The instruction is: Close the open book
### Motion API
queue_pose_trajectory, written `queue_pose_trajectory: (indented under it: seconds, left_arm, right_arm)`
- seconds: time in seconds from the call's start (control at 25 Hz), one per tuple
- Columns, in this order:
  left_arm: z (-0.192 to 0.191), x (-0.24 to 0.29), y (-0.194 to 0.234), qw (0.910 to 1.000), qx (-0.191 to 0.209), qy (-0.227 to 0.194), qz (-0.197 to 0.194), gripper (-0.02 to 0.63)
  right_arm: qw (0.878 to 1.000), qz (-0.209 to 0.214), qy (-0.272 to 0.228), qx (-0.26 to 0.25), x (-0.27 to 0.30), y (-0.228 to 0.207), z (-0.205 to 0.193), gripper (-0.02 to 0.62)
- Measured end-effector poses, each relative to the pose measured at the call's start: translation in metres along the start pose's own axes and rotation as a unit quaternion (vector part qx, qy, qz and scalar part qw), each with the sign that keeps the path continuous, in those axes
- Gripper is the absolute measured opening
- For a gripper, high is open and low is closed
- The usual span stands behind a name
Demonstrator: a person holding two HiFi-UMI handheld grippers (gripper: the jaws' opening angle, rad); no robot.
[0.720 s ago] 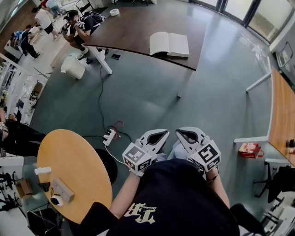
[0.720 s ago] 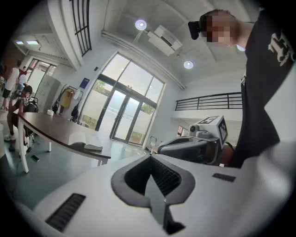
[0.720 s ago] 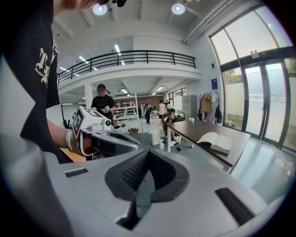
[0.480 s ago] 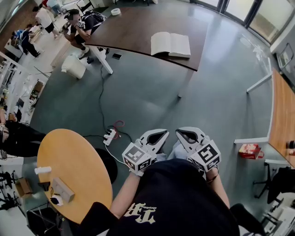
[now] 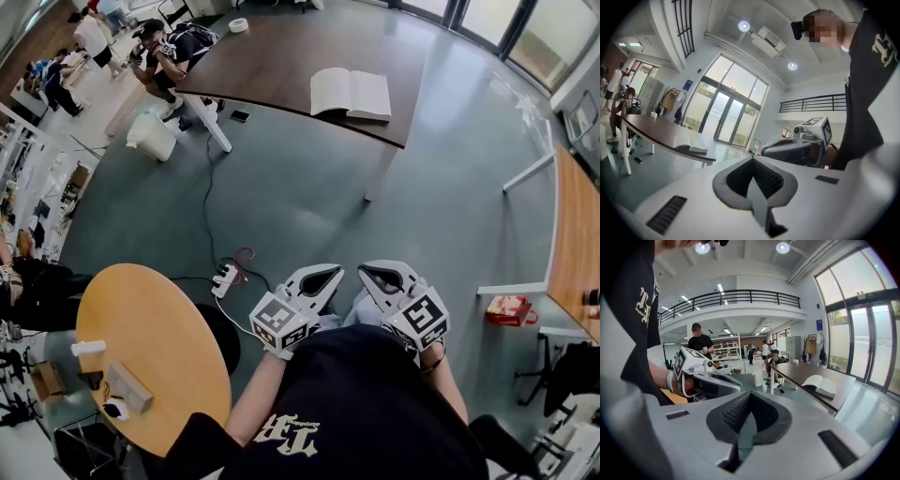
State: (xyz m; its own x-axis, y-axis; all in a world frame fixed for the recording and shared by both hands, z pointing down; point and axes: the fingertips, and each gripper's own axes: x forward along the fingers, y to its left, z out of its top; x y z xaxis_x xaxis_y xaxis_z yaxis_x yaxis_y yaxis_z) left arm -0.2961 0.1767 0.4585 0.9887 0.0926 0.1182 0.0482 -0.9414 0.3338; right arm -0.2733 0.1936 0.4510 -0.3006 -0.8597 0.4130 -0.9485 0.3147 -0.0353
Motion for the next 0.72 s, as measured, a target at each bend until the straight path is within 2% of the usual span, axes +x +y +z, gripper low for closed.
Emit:
queue_pose_trajectory:
  seconds: [0.72]
  left_arm:
    - [-0.0012,-0.0024,0.0002,1.0,0.001,0.006,-0.002,0.005]
  right_arm:
    - [1.0,0.005,0.0,-0.003,0.0057,0.0058,0.001,-0.012]
